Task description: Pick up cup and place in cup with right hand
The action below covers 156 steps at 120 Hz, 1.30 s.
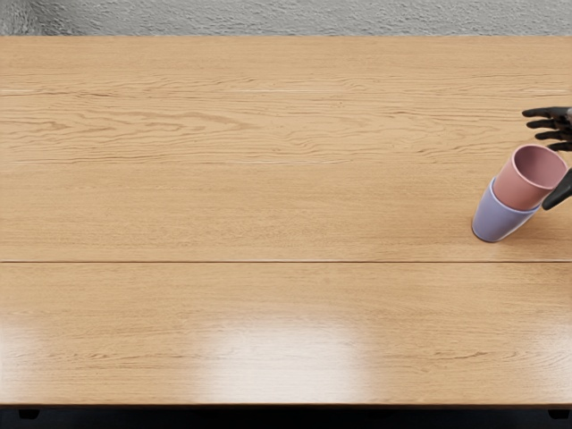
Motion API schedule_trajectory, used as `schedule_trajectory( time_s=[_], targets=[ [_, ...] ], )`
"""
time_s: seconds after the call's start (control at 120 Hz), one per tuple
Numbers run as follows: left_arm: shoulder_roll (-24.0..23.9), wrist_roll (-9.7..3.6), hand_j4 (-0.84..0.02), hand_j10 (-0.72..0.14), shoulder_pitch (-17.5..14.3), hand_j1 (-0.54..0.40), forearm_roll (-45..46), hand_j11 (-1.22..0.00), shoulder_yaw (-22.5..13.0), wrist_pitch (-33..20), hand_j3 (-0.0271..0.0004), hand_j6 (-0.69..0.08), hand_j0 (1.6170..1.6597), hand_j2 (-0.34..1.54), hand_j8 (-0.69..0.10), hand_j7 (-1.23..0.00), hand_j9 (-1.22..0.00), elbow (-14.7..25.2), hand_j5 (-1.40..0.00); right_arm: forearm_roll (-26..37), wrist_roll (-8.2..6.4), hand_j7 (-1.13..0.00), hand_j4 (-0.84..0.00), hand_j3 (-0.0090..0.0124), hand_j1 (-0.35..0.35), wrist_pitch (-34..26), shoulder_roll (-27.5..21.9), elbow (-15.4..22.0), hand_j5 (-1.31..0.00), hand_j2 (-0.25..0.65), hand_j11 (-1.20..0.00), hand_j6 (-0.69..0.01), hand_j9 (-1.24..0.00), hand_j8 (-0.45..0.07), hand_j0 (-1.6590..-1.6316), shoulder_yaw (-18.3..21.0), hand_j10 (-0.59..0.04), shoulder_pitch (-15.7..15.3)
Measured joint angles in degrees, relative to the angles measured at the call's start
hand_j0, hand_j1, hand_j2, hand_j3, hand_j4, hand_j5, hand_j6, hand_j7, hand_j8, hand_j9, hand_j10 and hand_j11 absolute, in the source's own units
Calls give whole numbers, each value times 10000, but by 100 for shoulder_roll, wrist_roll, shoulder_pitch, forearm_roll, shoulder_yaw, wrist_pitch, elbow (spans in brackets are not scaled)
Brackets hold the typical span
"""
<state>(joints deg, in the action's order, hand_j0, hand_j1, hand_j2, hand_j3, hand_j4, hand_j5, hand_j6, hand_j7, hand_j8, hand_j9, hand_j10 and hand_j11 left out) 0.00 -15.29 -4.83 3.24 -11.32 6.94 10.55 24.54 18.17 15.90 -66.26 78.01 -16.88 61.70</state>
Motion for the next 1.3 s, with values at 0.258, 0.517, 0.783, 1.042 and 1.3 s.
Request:
schedule_trajectory(
  time_s=[0.258, 0.517, 0.783, 1.042, 1.3],
  targets=[
    [0, 0, -3, -2, 0, 3490, 0, 0, 1, 0, -2, -3, 16581, 1, -3, -1, -1, 0, -1, -656, 126, -105, -132, 0, -3425, 399, -103, -1, -117, 8, -111, -143, -113, -131, -16580, -86, -135, 130],
    [0, 0, -2, -2, 0, 3490, 0, -1, 0, 0, -2, -3, 16581, 1, -3, -1, -1, 0, -1, -1365, 353, -30, -66, 0, -3483, 872, -99, 29, -37, 2, -31, -78, -33, -70, -16580, -342, -65, 236],
    [0, 0, -2, -1, 0, 3490, 0, -1, 0, 0, -2, -3, 16581, 1, -2, -1, -1, 0, -1, -2108, 430, -8, -34, 0, -3491, 1339, 14, 75, -12, -1, -8, -42, -9, -38, -16580, -495, -34, 299],
    [0, 0, -2, -1, 0, 3490, 0, 0, -1, 0, -1, -3, 16581, 1, -2, -1, -1, 0, -1, -2517, 441, -2, -15, 0, -3491, 1478, 635, 93, -3, 0, -1, -18, -2, -18, -16580, -554, -16, 410],
    [0, 0, -2, -1, 0, 3490, 1, 0, -1, 0, -1, -3, 16581, 0, -2, -1, 0, 0, -1, -3013, 437, -1, -2, 0, -3491, 1801, 1136, 278, 0, 2, 1, -2, 0, -3, -16581, -684, -4, 437]
  ],
)
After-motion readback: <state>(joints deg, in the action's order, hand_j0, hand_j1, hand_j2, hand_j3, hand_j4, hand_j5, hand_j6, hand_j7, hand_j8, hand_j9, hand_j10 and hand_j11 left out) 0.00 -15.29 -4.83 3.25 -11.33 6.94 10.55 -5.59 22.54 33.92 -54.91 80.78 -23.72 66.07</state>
